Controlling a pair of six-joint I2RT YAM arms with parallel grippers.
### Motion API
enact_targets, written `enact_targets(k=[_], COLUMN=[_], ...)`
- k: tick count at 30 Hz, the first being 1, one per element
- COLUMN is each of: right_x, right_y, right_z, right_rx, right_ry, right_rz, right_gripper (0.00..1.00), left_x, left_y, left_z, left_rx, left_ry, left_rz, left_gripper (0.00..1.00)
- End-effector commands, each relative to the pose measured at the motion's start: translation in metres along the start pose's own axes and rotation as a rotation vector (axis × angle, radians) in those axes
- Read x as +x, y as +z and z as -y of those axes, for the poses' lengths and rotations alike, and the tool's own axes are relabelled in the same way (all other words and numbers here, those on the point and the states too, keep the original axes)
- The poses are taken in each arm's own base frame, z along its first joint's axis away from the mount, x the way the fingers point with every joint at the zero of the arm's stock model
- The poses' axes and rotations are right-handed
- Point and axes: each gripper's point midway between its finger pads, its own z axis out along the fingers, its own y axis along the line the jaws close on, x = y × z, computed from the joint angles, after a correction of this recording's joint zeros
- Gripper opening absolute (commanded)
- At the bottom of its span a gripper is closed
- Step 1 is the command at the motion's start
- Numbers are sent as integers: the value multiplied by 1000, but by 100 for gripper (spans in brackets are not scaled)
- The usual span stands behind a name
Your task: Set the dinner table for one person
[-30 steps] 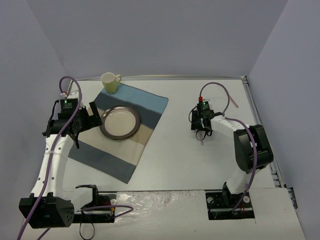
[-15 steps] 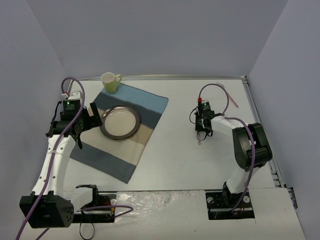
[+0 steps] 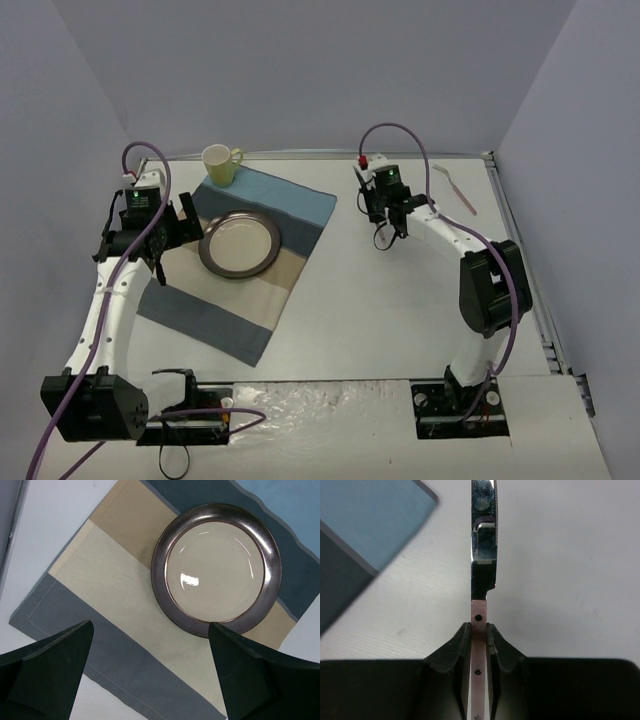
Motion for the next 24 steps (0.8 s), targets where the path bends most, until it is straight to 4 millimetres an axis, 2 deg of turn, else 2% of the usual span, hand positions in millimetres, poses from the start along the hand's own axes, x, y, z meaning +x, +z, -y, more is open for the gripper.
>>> enact_targets(k=[1,3,6,10,16,18,24], right_x=[-71,-79,-95,-101,-107,-117,-120], right_y=[-4,7,15,31,59,62,88], right_z=[-40,-65,-89,-119,-140,-143,-151], right_rx=[-107,-212,-267,-343,-382,-380,-386], right_ry=[-302,-402,-544,-721,-927,-945,-972], right_rz=[157,183,233,259,310,336,349], right_gripper=[0,0,0,0,0,0,0], left_x=[-32,-31,-28,-24,-21,-20,-14], left_y=[-4,-5,-6,-5,-3,-1,5], left_z=[-6,-12,-18,-26,-33,-34,-35], left_rx=[-20,-47,-72,-109,-145,-150,-156], left_ry=[-4,-8,-11,-15,-15,-15,-12], left_rz=[116,122,129,126,125,120,95], left_gripper=[97,97,97,97,97,97,97])
